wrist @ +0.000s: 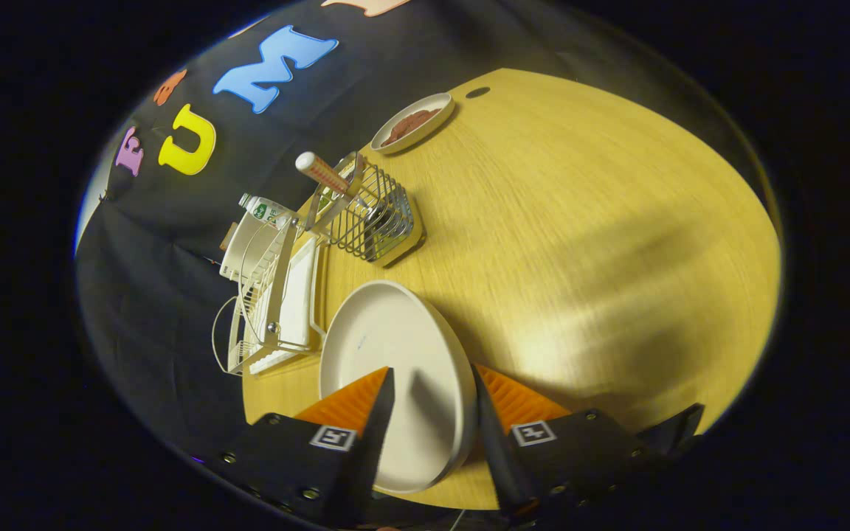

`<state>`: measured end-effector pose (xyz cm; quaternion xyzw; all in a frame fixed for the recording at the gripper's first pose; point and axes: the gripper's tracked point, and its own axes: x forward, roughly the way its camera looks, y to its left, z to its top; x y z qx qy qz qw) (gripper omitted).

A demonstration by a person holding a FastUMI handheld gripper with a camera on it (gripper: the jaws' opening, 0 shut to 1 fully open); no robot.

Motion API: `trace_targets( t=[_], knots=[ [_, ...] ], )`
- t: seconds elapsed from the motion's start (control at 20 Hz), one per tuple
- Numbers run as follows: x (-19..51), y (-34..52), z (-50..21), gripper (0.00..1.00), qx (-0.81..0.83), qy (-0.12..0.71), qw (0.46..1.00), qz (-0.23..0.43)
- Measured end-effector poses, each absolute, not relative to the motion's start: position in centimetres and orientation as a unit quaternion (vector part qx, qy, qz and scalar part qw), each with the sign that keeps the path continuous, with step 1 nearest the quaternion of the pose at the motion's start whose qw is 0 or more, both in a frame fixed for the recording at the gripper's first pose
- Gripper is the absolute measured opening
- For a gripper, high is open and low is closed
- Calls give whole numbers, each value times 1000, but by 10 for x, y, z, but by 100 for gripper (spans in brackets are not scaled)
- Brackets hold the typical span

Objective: Take the plate from the dish rack, then take the spoon from the basket and place it into the plate.

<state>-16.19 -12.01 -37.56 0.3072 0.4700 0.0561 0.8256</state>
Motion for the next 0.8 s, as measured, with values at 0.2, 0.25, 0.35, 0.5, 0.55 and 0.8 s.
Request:
trace_targets(
  t=[0.2,0.25,0.35,0.5,0.55,0.8],
  knots=[
    [-140,-177,-324,74,184,372,910,0],
    [-137,-184,-305,74,163,346,924,-1],
    [-129,-193,-260,74,133,290,948,0],
    [-109,-190,-202,74,105,202,974,13],
    [-104,-190,-191,74,99,182,978,14],
    [-79,-178,-160,74,57,107,992,34]
  ],
)
